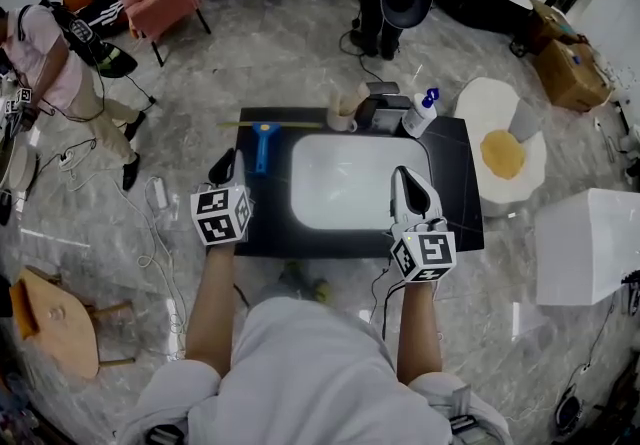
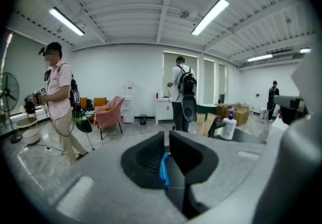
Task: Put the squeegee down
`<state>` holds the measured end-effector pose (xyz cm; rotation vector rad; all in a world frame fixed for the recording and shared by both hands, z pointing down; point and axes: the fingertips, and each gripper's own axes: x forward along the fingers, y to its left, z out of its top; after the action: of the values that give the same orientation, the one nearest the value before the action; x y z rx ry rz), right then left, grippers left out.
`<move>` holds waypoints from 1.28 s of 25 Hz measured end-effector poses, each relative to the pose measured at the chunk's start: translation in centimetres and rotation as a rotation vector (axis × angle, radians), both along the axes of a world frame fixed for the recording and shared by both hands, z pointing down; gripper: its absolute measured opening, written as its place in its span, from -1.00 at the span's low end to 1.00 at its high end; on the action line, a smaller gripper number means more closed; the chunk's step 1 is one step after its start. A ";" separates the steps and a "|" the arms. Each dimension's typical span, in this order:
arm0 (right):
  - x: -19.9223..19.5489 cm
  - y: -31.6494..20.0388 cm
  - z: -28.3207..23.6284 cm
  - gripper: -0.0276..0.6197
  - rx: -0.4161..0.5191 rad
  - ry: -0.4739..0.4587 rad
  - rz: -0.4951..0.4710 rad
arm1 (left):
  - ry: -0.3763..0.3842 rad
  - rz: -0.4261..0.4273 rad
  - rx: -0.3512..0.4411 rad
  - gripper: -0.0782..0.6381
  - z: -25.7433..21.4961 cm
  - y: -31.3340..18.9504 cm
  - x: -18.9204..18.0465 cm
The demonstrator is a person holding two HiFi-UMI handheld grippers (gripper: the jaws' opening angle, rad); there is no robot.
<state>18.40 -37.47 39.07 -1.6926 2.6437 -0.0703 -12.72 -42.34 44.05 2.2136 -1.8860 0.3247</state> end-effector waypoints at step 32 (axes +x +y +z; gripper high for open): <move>-0.4 3.1 -0.8 -0.91 0.020 0.031 -0.022 | -0.029 0.043 0.154 -0.79 -4.7 7.9 -1.4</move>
<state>18.01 -34.34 38.22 -1.6725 2.6764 -0.0179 -14.10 -34.44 39.35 2.3632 -1.9412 0.2266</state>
